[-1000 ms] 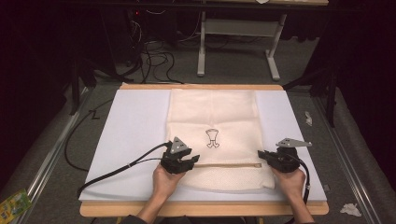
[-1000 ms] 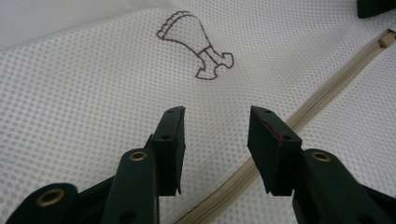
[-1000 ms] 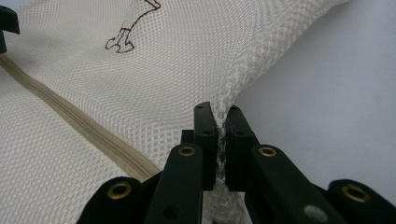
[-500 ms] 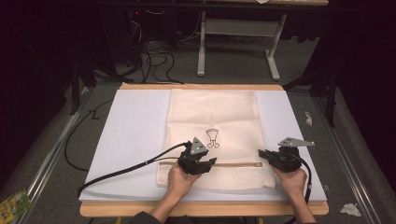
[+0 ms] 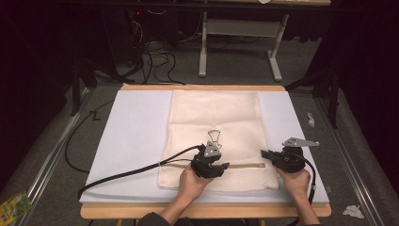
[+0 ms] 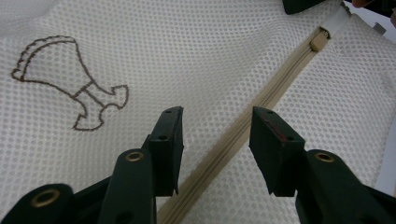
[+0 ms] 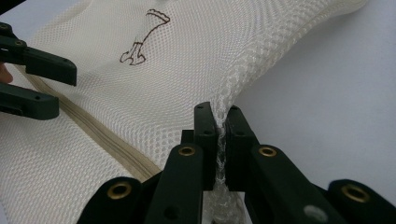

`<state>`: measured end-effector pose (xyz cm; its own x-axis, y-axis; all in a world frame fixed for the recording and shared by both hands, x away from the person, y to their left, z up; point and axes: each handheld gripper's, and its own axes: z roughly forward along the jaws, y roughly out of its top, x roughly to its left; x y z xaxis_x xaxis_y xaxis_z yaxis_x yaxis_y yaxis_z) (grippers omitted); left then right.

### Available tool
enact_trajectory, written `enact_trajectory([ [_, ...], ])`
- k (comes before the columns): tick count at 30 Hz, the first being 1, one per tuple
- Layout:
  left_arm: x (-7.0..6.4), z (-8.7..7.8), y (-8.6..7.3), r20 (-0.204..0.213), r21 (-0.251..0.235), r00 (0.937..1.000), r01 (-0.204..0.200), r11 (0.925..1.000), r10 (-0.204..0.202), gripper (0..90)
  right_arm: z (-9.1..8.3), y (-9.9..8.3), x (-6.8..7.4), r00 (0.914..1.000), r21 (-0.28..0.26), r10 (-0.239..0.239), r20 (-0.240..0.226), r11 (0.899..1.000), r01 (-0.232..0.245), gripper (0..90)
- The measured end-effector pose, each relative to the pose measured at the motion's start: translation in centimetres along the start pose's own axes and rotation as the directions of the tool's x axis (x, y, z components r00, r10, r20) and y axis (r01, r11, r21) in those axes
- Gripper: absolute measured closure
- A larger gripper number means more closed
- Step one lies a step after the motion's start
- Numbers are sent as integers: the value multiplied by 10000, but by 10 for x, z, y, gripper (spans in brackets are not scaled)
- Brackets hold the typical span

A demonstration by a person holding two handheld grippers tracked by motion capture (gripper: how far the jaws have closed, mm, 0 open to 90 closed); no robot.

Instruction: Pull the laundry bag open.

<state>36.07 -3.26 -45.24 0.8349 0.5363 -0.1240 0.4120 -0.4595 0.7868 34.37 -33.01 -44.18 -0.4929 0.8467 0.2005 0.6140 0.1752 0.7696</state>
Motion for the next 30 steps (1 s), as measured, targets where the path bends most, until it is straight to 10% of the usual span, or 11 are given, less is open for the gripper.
enact_trajectory([
  [30, -30, 26, 15, 1120, -219, 9937, 106, 9997, -81, 604, -4, 11, 7, 9997, -124, -79, -215, 9999, 77, 875],
])
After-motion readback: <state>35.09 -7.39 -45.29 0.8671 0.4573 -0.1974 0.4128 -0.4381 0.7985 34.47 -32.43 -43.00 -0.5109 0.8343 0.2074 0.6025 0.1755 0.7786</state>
